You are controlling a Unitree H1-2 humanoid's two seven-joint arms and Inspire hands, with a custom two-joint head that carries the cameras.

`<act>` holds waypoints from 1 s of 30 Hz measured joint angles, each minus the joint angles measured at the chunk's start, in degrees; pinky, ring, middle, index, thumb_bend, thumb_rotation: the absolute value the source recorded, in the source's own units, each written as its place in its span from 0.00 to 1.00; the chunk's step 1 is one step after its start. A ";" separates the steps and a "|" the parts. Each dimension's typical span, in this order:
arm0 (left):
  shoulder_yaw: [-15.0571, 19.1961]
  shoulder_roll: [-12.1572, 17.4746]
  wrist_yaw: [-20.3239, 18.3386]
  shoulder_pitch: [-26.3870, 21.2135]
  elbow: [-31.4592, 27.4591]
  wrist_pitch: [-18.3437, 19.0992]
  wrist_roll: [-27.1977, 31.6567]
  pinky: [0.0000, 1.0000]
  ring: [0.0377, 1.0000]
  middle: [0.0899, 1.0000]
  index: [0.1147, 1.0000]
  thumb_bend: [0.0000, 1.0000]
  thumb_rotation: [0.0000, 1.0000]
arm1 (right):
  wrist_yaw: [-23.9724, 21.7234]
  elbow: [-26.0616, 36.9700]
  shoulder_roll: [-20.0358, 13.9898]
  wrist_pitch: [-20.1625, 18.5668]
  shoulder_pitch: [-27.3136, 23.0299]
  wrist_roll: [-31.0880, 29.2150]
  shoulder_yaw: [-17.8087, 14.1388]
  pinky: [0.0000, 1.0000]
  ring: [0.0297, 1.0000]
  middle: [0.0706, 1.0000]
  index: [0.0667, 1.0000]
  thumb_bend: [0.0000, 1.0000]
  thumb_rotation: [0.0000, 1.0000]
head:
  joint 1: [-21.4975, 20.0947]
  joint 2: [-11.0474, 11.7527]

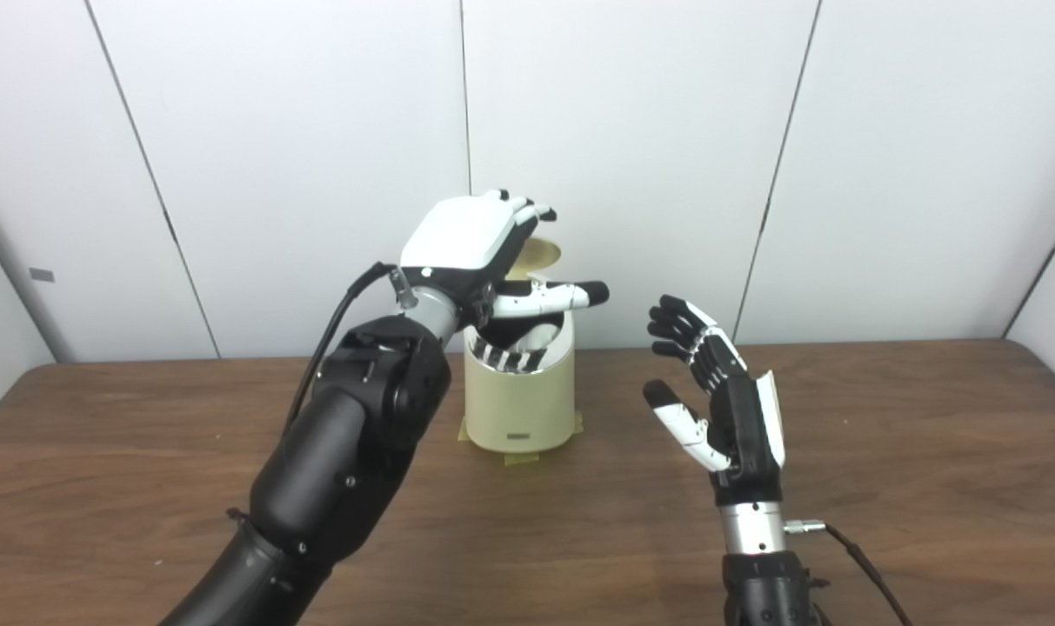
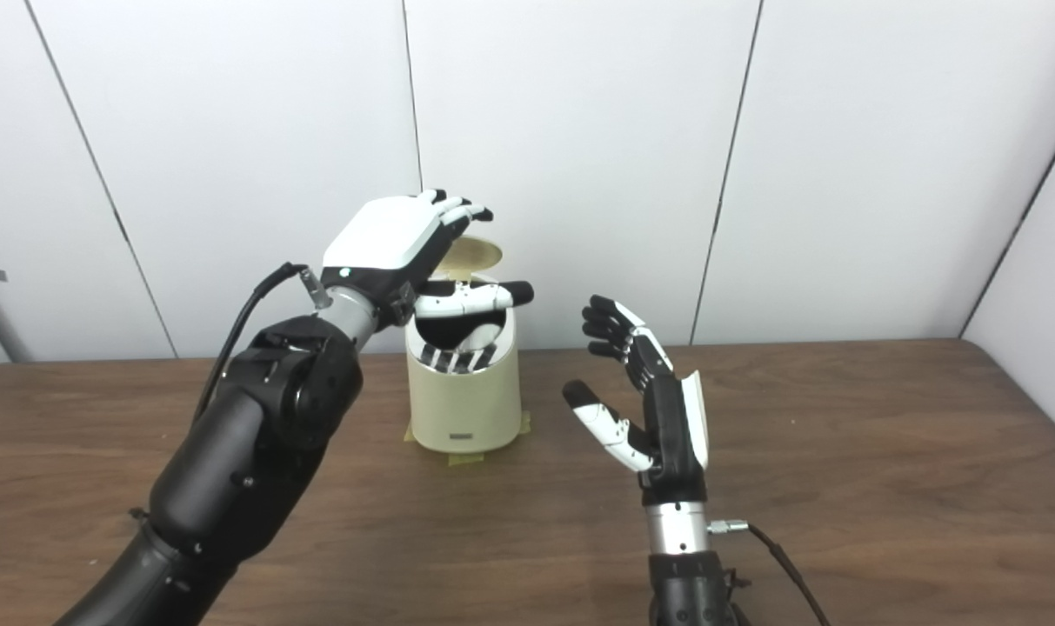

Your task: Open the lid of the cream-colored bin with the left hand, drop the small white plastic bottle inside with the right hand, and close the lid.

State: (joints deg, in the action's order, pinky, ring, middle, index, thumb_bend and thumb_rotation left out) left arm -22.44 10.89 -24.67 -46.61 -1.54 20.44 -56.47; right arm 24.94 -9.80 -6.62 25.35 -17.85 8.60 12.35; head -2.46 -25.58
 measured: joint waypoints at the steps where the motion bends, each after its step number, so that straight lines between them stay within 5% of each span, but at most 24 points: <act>1: 0.00 -0.01 0.12 0.08 0.00 -0.01 -0.01 1.00 0.98 0.88 0.84 0.81 1.00 | 0.01 -0.01 0.00 0.00 0.00 0.10 0.00 0.69 0.75 0.76 0.79 0.56 0.66 | 0.09 0.09; 8: 0.19 -0.13 1.59 2.30 -0.49 -0.01 -0.67 1.00 0.91 0.73 0.71 0.83 1.00 | 0.02 -0.09 0.11 0.00 0.00 0.58 -0.11 0.69 0.75 0.76 0.79 0.56 0.65 | -0.09 -0.44; 30: -0.57 -0.13 1.22 9.06 -2.52 -1.92 1.39 1.00 0.89 0.77 0.72 0.79 1.00 | -0.32 -0.12 1.50 0.00 0.00 1.84 -1.86 0.68 0.75 0.77 0.79 0.56 0.64 | -0.79 -1.14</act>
State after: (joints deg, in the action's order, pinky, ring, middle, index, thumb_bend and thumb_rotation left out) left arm -23.02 10.76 -23.46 -37.55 -4.07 18.51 -55.08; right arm 24.61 -9.92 -5.12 25.35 -17.85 10.44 10.49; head -3.25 -26.72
